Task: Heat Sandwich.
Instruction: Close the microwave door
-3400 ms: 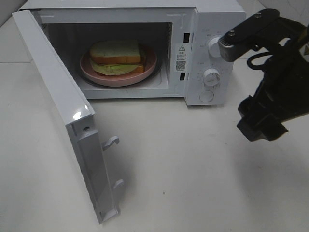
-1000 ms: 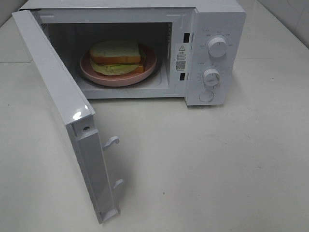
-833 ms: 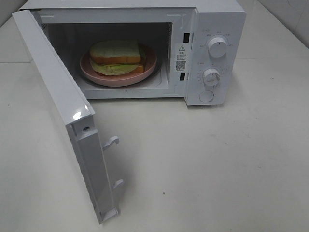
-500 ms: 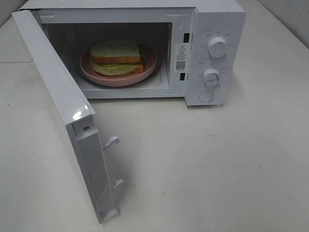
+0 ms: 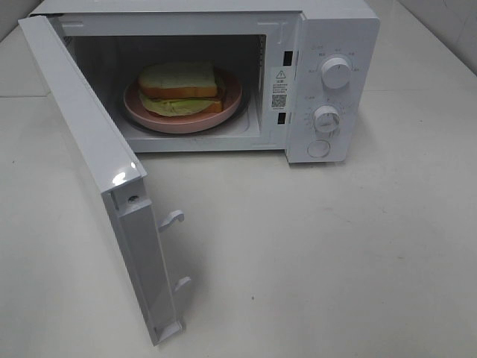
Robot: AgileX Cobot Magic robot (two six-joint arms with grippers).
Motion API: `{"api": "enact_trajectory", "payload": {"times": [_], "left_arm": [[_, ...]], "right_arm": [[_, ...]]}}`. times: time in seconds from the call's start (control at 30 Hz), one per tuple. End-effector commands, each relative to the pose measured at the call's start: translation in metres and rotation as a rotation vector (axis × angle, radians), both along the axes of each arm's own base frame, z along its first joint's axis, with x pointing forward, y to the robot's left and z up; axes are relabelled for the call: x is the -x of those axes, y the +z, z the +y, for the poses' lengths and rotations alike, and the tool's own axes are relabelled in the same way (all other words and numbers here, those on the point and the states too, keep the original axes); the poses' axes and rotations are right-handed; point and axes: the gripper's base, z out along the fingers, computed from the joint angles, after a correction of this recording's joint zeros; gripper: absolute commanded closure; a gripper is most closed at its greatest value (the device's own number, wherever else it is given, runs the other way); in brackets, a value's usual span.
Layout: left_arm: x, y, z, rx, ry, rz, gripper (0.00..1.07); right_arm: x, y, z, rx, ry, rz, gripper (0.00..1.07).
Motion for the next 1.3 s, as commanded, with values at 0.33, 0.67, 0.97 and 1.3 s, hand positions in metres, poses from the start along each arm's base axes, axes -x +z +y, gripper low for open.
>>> {"api": "enact_trajectory", "payload": {"times": [0.33, 0.67, 0.97, 1.3], "left_arm": [[0.004, -0.001, 0.0, 0.001, 0.005, -0.029, 0.02], [0.004, -0.001, 0.0, 0.001, 0.005, -0.029, 0.02], [0.004, -0.001, 0.0, 0.002, 0.005, -0.029, 0.02], [0.001, 0.015, 0.0, 0.013, 0.007, -0.089, 0.03]], "right_arm": [[0.004, -0.001, 0.0, 0.004, 0.001, -0.028, 0.31], [0.004, -0.001, 0.0, 0.004, 0.001, -0.028, 0.31], [0.004, -0.001, 0.0, 0.004, 0.001, -0.028, 0.31], [0.004, -0.001, 0.0, 0.004, 0.001, -0.028, 0.31]]}}
